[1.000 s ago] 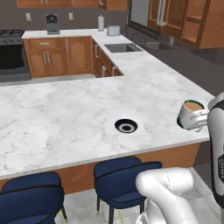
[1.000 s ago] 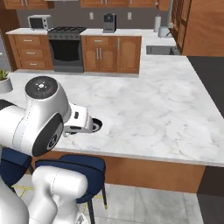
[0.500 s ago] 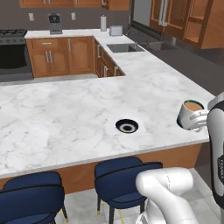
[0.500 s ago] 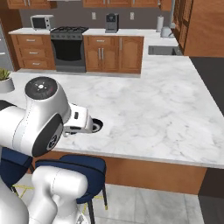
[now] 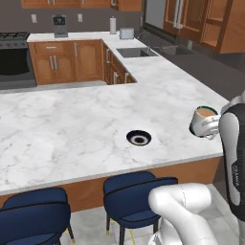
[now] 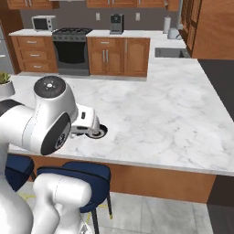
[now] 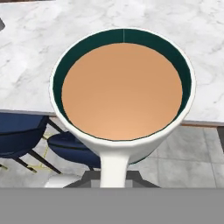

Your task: Pick the cup of tea, navigate to the dining table, and place it on the saucer.

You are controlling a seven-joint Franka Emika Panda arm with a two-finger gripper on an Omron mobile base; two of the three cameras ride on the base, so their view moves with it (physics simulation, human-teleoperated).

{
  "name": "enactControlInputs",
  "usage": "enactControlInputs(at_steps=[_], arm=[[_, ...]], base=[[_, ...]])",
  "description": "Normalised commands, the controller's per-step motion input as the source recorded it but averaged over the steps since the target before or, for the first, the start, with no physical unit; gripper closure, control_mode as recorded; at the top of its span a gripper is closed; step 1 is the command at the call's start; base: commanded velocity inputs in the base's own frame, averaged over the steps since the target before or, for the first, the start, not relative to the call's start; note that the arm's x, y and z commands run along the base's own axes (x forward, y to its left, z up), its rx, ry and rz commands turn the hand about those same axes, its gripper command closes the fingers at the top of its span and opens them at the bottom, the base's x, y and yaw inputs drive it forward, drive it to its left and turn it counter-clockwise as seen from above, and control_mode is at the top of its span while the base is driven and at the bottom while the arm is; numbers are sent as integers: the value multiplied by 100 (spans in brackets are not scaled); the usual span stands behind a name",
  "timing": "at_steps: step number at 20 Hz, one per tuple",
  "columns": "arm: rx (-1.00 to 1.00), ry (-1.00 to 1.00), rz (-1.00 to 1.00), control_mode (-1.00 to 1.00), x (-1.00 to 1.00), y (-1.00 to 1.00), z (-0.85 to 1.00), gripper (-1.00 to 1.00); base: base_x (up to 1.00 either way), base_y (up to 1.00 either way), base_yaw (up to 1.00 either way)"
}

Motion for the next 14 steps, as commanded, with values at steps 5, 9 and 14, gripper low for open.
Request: enactControlInputs(at_steps=[5,9,14], arm=[[0,10,24,-100,100,-1,0,100],[0,3,34,-100,100,-1,-1,100],[0,0,38,-100,100,0,-41,100]], base=[[0,0,0],[0,0,0],[0,0,0]])
